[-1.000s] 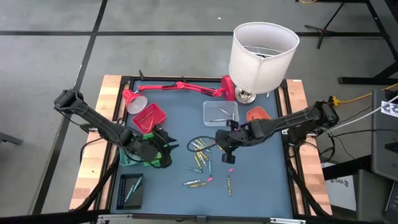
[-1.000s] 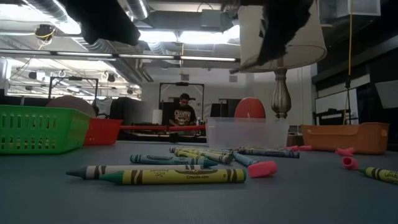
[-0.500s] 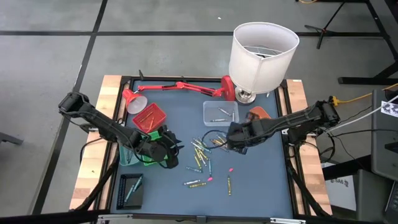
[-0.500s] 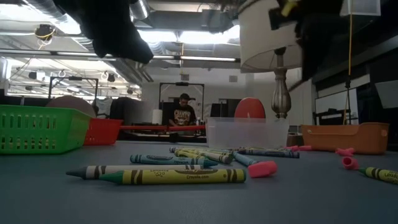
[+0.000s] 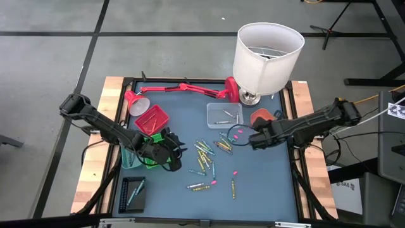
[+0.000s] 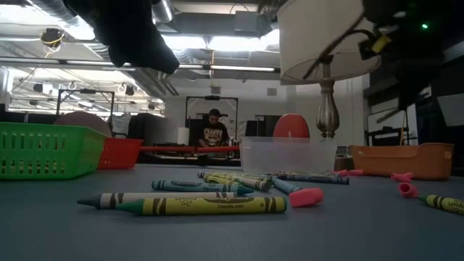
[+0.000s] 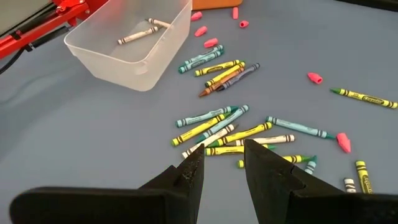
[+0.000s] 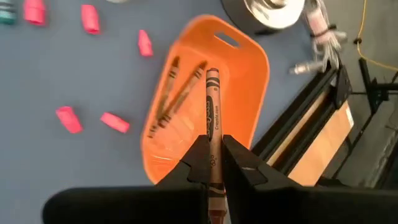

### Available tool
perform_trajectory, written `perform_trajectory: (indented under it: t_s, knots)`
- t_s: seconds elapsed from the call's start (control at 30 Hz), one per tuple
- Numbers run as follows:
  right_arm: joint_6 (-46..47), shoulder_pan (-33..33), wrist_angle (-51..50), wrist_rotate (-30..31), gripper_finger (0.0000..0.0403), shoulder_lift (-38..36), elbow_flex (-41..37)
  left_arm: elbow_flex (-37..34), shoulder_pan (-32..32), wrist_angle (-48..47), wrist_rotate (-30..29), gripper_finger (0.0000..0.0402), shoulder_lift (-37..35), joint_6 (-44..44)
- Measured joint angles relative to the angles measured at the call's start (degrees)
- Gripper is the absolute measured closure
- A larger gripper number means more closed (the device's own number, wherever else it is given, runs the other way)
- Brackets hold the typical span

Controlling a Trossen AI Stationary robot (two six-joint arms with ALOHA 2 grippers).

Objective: Sort crayons
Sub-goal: Put the brown crayon into the orange bin

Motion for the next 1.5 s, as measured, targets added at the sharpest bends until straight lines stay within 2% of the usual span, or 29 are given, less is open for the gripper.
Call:
perform_trajectory:
  t_s: [0.33,0.47,0.63,0.83,1.0,1.23,1.5]
  knots:
    - [1.5,0.1,12.4,0.0,0.0382,-13.8,-13.7,0.0,0.3,3.0,0.0,0.0303,0.0,-0.3]
    - [2.4,-0.3,17.6,0.0,0.0382,-16.7,-17.8,0.0,1.0,3.3,0.0,0.0303,0.0,-0.3]
    - [3.8,-4.7,20.9,-0.8,0.0382,-18.8,-21.3,0.0,2.6,3.3,-0.1,0.0303,0.0,-0.4]
    - [1.5,-11.4,21.8,-2.9,0.0382,-18.8,-22.3,0.0,4.0,3.3,-0.1,0.0303,0.0,-0.4]
    - [-0.2,-14.4,22.6,-3.4,0.0382,-18.7,-22.3,0.0,4.8,3.2,0.0,0.0303,0.0,0.0]
    - [-0.3,-14.9,23.1,-3.3,0.0369,-18.7,-22.3,0.0,5.9,3.2,0.0,0.0303,0.0,0.0]
    - [-0.3,-14.9,23.1,-3.4,0.0321,-18.7,-22.3,0.0,8.2,3.2,2.0,0.0303,0.0,0.1]
